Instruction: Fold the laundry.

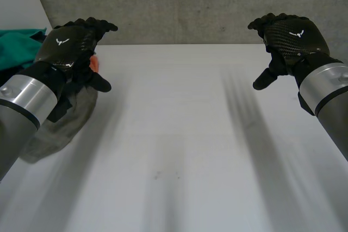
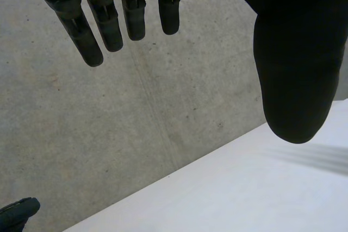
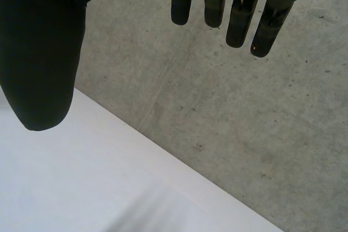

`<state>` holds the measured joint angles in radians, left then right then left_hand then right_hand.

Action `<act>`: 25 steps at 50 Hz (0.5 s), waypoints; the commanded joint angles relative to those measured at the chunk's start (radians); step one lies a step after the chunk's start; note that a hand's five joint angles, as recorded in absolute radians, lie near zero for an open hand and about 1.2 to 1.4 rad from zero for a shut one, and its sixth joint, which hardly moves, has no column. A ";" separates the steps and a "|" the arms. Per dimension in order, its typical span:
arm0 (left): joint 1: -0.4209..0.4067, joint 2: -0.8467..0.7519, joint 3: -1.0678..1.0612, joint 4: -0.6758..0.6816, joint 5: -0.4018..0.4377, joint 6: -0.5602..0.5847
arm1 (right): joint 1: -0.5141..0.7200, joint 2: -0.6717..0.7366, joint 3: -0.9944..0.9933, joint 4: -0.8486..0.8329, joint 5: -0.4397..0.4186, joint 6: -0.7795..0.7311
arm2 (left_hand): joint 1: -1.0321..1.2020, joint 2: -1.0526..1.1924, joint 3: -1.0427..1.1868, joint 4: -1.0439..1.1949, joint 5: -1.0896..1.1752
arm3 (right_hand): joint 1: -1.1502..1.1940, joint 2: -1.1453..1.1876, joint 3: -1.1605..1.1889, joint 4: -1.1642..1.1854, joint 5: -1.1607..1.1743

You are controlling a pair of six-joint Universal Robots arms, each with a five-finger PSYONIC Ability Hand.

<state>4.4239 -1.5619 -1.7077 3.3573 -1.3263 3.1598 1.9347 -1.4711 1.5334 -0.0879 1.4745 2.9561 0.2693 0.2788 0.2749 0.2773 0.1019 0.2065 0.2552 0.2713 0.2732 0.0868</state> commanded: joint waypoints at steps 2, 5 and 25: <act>0.005 0.000 0.010 0.001 0.001 0.005 | -0.002 0.000 0.002 -0.001 0.001 0.000 | -0.088 -0.098 -0.094 -0.096 -0.095 | -0.032 -0.081 -0.097 -0.099 -0.087; 0.006 0.000 0.011 0.001 0.001 0.006 | -0.003 0.000 0.002 -0.001 0.001 0.000 | -0.088 -0.098 -0.094 -0.096 -0.095 | -0.032 -0.081 -0.097 -0.099 -0.087; 0.302 -0.268 0.273 0.073 -0.156 0.527 | -0.006 0.000 0.005 -0.001 -0.006 0.000 | -0.062 -0.071 -0.067 -0.070 -0.069 | -0.032 -0.081 -0.097 -0.099 -0.087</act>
<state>4.6506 -1.6514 -1.5352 3.4164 -1.4651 3.4821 1.9262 -1.4711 1.5369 -0.0881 1.4689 2.9560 0.2129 0.2110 0.2151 0.2065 0.0485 0.1976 0.2201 0.2136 0.2352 0.0637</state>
